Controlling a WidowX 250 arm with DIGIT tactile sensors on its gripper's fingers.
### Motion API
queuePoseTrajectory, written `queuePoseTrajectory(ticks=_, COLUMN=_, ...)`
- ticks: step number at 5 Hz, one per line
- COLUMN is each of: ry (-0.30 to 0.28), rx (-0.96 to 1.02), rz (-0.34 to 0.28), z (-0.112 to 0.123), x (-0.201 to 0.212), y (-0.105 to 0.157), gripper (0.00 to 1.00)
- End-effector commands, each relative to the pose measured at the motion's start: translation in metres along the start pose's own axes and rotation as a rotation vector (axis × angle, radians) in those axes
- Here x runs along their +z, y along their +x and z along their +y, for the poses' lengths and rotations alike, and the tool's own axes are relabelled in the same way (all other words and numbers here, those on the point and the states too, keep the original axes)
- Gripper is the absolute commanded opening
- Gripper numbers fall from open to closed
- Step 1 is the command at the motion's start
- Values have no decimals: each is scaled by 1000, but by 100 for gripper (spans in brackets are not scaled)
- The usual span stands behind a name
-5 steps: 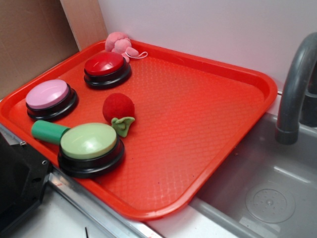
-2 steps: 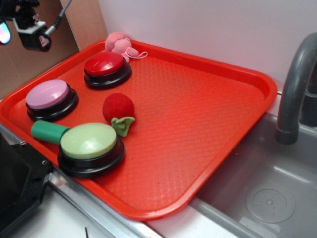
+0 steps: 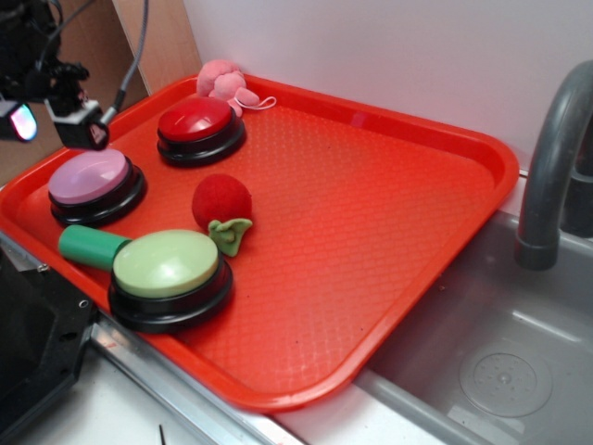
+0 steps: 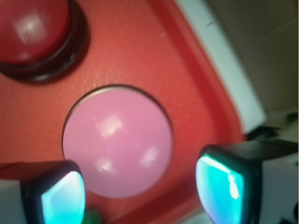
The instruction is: Push the pink button.
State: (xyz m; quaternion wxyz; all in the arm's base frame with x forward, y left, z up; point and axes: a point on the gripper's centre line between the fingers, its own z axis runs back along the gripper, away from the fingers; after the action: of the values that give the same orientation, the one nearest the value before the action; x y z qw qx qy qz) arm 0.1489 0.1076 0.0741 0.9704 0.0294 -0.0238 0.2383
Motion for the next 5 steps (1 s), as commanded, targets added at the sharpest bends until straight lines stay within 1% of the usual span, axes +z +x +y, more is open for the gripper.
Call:
queuePoseTrajectory(ticks=1, ry=-29, rx=-98, rz=-14, z=-8, x=-20, y=6, gripper=100)
queuePoseTrajectory(ticks=2, ry=-4, rx=-106, rz=14, z=-5, x=-29, y=6, gripper=100)
queuePoseTrajectory(ticks=3, ry=5, rx=-105, rz=26, z=-1, x=-33, y=7, gripper=100)
queuePoseTrajectory(ticks=4, ry=3, rx=-112, rz=31, z=-3, x=-31, y=7, gripper=100)
queuePoseTrajectory(ticks=5, ry=-15, rx=-122, rz=38, z=-4, x=-21, y=6, gripper=100)
